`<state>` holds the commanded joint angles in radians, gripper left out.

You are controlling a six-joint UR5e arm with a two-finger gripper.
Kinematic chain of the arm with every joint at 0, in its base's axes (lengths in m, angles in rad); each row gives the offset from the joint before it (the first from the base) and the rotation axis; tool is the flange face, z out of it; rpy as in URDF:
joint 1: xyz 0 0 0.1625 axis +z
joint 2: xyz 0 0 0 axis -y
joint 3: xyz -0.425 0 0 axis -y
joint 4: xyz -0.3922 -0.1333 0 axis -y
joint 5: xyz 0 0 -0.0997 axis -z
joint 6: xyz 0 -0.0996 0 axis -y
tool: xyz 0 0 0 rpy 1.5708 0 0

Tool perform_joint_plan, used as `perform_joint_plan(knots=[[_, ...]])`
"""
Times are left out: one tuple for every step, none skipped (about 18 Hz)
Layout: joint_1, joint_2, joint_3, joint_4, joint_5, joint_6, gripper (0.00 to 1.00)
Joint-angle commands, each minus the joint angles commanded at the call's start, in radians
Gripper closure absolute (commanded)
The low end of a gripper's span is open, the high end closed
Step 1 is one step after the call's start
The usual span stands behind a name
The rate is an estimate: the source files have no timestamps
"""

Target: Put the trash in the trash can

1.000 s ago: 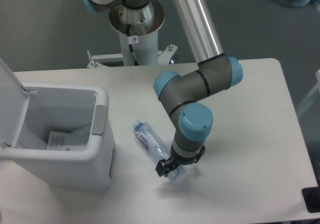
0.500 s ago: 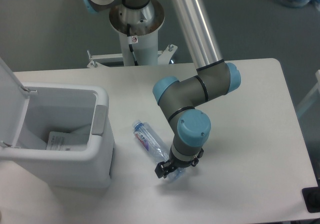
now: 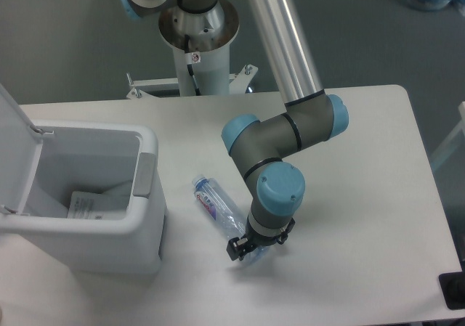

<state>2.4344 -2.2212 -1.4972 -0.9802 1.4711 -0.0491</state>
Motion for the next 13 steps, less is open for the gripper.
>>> perform_joint_plan(knots=[[0.0, 0.003, 0.0, -0.002, 0.0, 0.0, 0.23], [0.0, 0.005, 0.0, -0.002, 0.0, 0.0, 0.26], [0.0, 0.005, 0.0, -0.002, 0.0, 0.0, 0.28], [0.0, 0.003, 0.0, 0.0, 0.0, 0.0, 0.3], [0.0, 0.003, 0.0, 0.0, 0.0, 0.0, 0.31], [0.0, 0.005, -0.002, -0.002, 0.0, 0.002, 0.33], [0.0, 0.006, -0.002, -0.002, 0.0, 0.002, 0.34], [0.0, 0.008, -0.002, -0.002, -0.002, 0.002, 0.35], [0.0, 0.006, -0.002, -0.002, -0.002, 0.002, 0.36], [0.0, 0.006, -0.002, -0.002, 0.0, 0.002, 0.36], [0.002, 0.006, -0.003, -0.002, -0.002, 0.002, 0.37], [0.0, 0.006, -0.003, -0.002, 0.0, 0.002, 0.37], [0.002, 0.006, -0.003, -0.002, 0.0, 0.003, 0.37]])
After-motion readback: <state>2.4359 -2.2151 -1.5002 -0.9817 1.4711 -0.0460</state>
